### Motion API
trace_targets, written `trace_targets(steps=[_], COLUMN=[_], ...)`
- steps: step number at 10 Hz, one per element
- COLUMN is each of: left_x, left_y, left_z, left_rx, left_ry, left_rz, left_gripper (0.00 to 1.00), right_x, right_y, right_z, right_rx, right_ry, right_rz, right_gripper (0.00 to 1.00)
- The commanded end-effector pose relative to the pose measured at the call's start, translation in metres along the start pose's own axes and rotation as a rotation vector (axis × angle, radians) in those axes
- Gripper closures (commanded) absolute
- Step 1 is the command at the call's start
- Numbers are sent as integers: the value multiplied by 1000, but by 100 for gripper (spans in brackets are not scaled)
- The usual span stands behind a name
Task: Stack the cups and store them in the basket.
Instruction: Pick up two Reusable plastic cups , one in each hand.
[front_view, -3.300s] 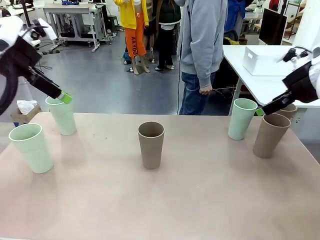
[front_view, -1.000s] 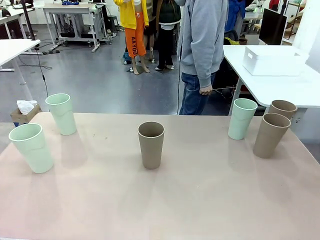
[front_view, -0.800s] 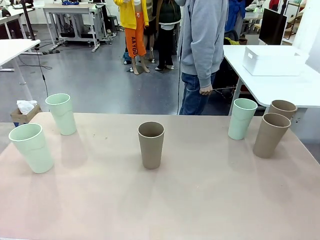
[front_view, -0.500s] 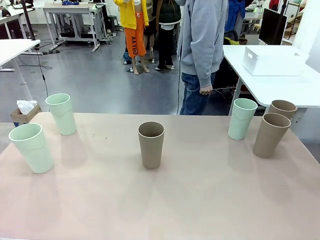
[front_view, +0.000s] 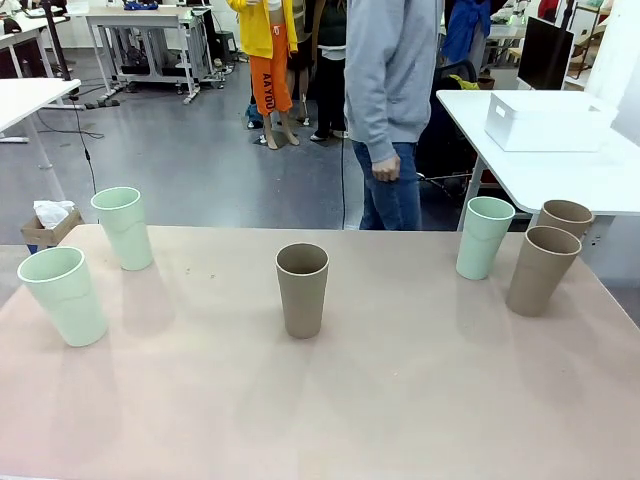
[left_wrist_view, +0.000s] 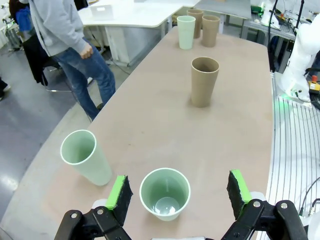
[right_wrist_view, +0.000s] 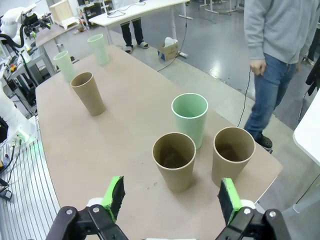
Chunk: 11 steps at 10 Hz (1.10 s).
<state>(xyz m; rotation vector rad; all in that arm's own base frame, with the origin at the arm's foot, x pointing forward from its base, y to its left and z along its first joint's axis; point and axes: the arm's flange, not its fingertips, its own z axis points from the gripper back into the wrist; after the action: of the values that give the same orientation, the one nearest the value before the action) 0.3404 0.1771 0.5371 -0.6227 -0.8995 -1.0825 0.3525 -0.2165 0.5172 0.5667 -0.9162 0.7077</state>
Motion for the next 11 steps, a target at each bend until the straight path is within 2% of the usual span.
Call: trace_targets(steps=[1,11], left_x=[1,1], left_y=[-1,-1], left_z=[1,1], left_rx=[-7,-7], left_ry=[-6,-6], left_rz=[-14,-14], left_gripper=[0,0], right_x=[2,2], right_y=[-2,-2], right_z=[0,0], right_rx=[1,1], right_ry=[-29,-29], right_rz=[15,15], right_gripper=[0,0])
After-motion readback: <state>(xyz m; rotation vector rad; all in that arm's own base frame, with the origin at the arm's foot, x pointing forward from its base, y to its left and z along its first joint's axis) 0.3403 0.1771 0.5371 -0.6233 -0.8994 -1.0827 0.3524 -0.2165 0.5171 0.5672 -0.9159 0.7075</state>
